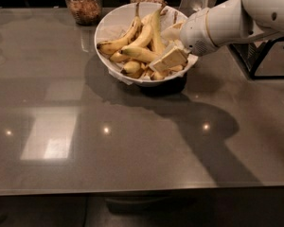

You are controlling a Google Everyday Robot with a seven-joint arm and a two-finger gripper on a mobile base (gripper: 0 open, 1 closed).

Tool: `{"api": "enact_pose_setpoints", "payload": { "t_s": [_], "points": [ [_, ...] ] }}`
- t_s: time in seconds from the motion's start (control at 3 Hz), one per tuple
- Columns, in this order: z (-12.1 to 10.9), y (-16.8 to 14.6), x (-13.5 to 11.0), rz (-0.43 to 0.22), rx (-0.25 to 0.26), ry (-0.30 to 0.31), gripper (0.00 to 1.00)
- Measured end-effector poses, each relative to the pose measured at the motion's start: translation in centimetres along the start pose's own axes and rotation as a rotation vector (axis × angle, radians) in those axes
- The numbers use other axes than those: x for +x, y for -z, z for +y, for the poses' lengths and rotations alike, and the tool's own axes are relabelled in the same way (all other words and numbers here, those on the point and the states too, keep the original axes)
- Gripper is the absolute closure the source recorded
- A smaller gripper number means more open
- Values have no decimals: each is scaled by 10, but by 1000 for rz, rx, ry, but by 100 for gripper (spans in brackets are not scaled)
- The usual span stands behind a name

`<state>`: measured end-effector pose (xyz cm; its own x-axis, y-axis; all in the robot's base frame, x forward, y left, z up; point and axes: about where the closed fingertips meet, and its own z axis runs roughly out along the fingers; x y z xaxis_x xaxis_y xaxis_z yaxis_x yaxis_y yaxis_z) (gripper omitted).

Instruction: Pick banana from white bowl

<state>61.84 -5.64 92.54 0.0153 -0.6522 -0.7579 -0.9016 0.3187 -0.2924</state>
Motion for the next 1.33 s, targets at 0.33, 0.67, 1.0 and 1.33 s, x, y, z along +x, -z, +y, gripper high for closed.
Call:
{"api": "enact_pose_setpoints", "payload": {
  "t_s": [0.33, 0.67, 1.0, 1.33],
  "points": [
    [-2, -18, 2, -6, -25, -1, 33],
    [-4, -32, 4, -7, -47, -2, 39],
    [-2, -42, 7, -4, -65, -9, 58],
    [-2, -42, 7, -3, -65, -9, 81]
  ]
}}
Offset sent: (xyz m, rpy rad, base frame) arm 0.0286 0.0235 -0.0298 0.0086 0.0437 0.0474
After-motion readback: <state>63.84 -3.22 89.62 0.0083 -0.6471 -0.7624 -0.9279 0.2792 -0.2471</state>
